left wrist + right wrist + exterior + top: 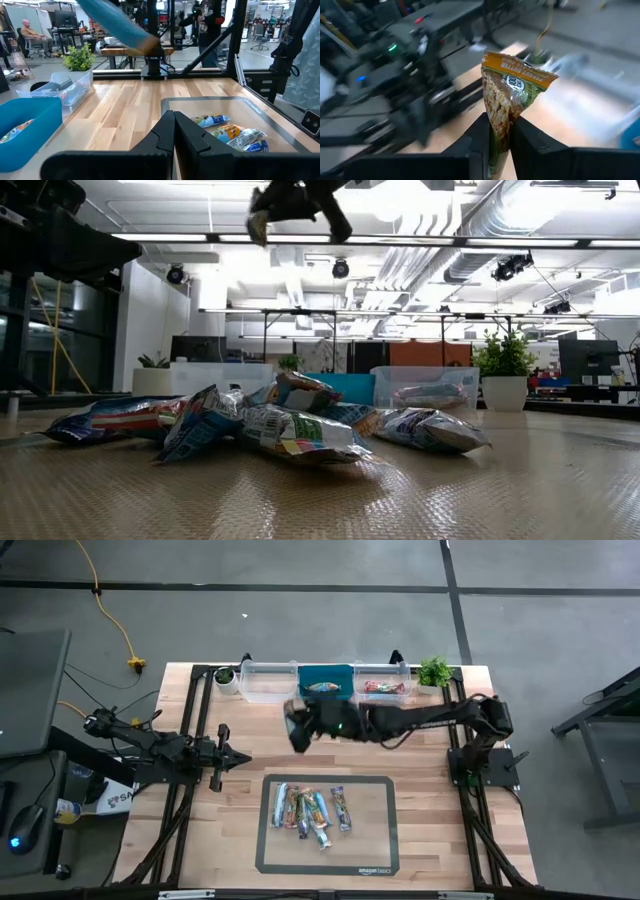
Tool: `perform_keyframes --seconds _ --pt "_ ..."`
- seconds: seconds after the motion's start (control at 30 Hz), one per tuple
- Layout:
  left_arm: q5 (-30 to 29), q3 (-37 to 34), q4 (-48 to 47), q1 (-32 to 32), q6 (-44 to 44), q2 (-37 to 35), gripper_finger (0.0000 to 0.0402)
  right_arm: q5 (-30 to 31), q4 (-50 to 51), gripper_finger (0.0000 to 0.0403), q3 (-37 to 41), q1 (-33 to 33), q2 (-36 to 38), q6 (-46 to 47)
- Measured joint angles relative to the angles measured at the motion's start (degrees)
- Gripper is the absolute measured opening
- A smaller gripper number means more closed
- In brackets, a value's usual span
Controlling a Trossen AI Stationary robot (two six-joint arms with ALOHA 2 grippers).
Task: Pick and place Granola Bars by type
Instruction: Put the yellow granola bar into the blue bin
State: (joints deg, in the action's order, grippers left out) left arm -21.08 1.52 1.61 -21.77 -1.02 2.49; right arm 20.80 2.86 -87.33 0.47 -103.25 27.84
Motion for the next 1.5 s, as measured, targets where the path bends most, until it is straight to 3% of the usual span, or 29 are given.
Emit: perform_keyframes --seconds 0.2,0.57,0.93,1.1,1.5 --pt "0.0 0.0 0.0 0.0 0.0 0.0 0.0001 -0.6 -3.2 0.0046 0.0 -6.9 0.8 -11.0" --pt "0.0 0.0 0.0 0.0 0.0 0.0 0.0001 -15.7 -1.0 0.0046 0.0 -22.9 0.8 -31.4" --pt "0.0 0.0 0.0 0.0 0.0 0.0 0.0001 -29.1 1.3 0.0046 0.0 -36.2 -0.1 -43.3" --pt "0.0 0.0 0.0 0.0 0.0 0.0 0.0001 -33.5 0.7 0.0046 0.1 -38.8 -1.4 -45.8" --pt "0.0 0.0 0.0 0.0 0.0 0.0 0.0001 -34.7 1.4 0.0046 0.1 -36.7 -5.7 -47.5"
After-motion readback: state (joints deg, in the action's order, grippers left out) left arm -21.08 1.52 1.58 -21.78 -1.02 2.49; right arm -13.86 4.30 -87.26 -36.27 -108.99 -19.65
